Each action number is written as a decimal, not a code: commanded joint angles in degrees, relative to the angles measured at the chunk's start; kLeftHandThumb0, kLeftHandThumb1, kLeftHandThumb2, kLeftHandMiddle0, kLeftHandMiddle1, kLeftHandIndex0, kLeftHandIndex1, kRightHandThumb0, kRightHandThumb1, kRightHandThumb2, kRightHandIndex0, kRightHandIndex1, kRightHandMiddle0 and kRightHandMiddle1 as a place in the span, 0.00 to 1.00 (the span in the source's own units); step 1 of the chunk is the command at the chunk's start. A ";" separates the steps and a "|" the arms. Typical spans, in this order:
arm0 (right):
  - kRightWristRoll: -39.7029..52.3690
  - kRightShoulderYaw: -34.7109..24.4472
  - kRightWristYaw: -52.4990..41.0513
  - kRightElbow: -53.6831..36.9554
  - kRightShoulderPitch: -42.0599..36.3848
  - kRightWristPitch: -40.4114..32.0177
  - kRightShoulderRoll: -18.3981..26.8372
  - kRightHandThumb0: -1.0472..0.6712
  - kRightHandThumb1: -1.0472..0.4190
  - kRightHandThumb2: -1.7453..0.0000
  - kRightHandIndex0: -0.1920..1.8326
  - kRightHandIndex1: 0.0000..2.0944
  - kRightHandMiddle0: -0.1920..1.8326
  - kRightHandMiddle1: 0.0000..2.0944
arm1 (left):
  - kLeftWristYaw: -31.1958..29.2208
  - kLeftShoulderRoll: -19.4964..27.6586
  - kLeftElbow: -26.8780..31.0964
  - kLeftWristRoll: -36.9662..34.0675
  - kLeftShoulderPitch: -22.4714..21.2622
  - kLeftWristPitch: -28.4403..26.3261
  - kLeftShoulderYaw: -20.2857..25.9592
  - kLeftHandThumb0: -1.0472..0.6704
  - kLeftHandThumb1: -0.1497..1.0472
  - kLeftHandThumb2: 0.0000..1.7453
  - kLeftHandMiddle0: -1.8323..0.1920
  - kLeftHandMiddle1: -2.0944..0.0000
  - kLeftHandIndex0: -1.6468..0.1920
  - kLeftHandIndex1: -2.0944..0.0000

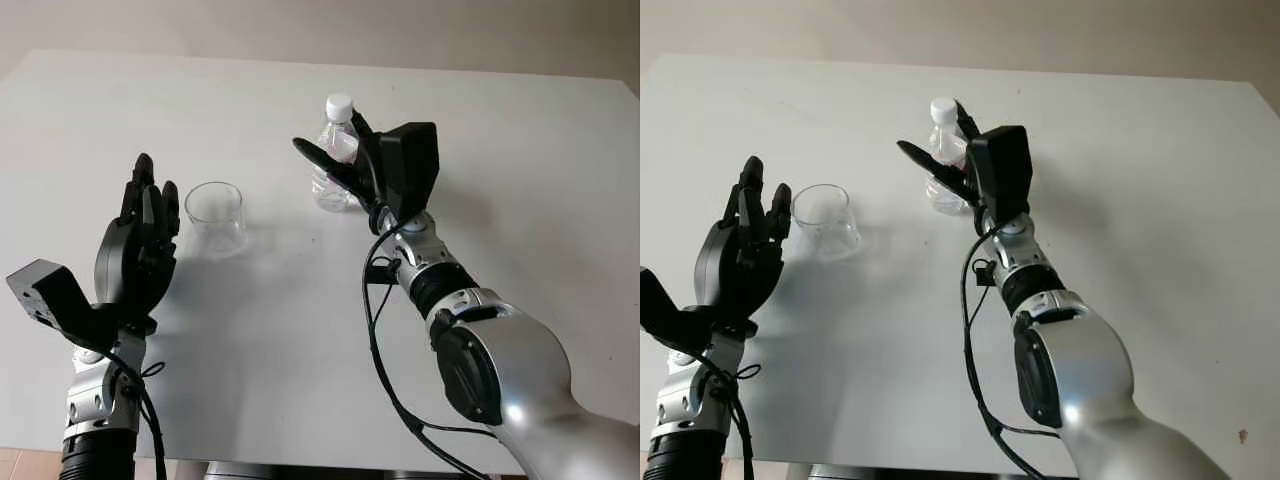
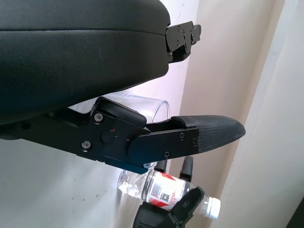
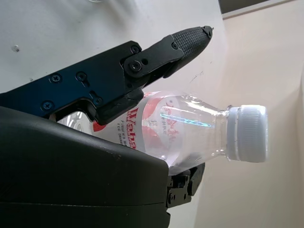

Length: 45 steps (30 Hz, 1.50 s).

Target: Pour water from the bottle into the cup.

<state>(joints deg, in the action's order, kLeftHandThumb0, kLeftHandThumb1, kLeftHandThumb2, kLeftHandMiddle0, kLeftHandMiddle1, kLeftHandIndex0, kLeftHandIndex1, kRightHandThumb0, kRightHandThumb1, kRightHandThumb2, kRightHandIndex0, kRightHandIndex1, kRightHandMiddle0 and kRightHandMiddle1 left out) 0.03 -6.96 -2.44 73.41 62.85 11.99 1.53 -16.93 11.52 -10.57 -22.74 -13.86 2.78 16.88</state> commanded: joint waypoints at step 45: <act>-37.94 31.03 24.03 1.56 10.57 10.74 5.92 0.53 0.01 0.86 0.65 1.00 0.50 1.00 | -1.55 0.78 -2.86 -0.39 -1.91 4.97 1.32 0.15 1.00 0.34 0.98 0.97 1.00 0.98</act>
<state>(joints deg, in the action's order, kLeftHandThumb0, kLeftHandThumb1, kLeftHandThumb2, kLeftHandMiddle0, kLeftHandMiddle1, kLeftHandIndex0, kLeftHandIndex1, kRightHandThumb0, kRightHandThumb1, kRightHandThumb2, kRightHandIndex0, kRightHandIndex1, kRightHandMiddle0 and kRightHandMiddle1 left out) -37.35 23.43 20.73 74.75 71.30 22.71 6.90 -18.17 12.08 -13.14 -22.85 -15.23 7.07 17.67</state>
